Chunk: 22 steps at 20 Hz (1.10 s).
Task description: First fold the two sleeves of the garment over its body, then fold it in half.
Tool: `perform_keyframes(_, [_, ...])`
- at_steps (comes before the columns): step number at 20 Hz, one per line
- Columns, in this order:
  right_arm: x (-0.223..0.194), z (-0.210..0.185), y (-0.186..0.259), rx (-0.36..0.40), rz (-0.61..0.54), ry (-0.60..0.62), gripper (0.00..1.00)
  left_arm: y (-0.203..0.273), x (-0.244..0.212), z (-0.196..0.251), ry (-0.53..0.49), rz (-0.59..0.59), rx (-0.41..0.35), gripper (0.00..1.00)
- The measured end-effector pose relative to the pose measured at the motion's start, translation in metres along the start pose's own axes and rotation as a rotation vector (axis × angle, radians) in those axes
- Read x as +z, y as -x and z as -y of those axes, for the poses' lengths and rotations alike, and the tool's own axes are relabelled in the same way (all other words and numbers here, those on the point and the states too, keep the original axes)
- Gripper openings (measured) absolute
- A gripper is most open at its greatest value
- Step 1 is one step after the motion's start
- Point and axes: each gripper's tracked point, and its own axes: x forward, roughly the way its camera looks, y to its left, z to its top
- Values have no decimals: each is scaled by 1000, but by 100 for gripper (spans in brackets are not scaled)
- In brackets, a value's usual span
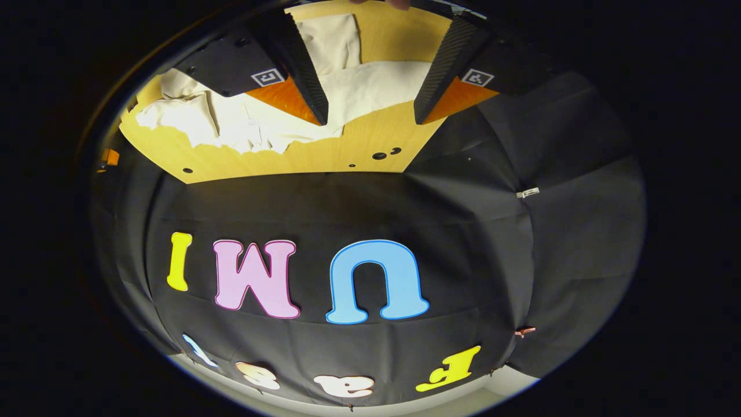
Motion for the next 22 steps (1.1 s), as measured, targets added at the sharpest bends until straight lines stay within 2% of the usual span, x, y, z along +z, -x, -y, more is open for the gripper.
perform_keyframes(6, [-72,25,-50,-17,-228,-38,97,-3,-4,18,-16,-34,12,94])
perform_keyframes(10, [-108,35,-80,-20,-342,-87,98,-4,-4,28,-30,-50,26,96])
perform_keyframes(15, [-147,42,-113,-28,-459,-90,97,-6,-4,37,-44,-71,39,96])
perform_keyframes(20, [-175,39,-124,-24,-552,-90,98,-9,-5,42,-56,-82,44,96])
perform_keyframes(22, [-172,37,-126,-32,-534,-144,97,-8,-3,43,-62,-81,43,96])
